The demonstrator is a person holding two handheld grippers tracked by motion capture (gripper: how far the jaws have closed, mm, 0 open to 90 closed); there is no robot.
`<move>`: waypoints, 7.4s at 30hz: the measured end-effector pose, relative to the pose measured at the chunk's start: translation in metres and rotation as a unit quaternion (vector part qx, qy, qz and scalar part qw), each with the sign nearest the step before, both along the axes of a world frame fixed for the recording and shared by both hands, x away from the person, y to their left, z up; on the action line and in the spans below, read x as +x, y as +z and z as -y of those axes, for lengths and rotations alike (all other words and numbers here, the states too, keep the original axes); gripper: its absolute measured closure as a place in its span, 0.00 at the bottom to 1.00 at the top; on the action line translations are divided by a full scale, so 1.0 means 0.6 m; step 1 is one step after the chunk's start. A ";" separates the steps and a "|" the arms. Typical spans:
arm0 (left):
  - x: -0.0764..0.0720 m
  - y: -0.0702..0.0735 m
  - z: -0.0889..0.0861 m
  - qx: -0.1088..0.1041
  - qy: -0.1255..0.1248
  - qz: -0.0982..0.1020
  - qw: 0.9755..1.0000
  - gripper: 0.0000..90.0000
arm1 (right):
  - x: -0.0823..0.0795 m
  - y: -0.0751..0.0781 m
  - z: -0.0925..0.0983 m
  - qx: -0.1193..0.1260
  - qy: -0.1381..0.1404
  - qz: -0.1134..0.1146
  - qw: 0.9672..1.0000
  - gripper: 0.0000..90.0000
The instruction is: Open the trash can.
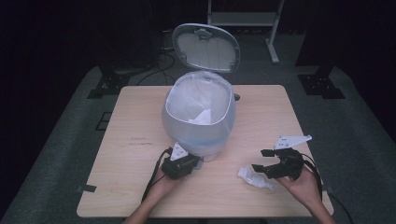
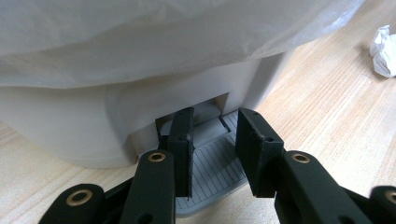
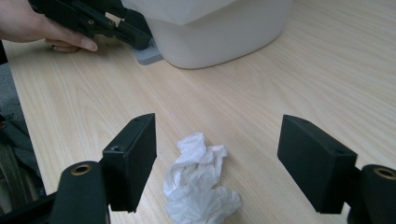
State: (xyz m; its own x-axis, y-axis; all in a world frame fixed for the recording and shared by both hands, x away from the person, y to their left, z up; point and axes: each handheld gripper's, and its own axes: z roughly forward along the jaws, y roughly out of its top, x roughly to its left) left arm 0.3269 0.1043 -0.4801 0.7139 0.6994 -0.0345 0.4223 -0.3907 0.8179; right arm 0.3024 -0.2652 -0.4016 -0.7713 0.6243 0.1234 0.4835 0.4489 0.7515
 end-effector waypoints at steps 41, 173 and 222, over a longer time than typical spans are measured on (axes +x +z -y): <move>-0.001 0.000 0.001 0.000 0.001 0.000 1.000 0.75 | -0.023 -0.080 0.002 -0.019 0.019 -0.037 0.999 0.38; 0.000 0.000 0.000 0.001 0.000 0.000 1.000 0.75 | 0.010 0.113 0.016 0.009 0.029 -0.001 1.000 0.95; 0.000 0.000 0.000 -0.003 0.001 -0.003 1.000 0.75 | 0.021 0.220 0.001 0.024 0.048 0.022 0.998 0.95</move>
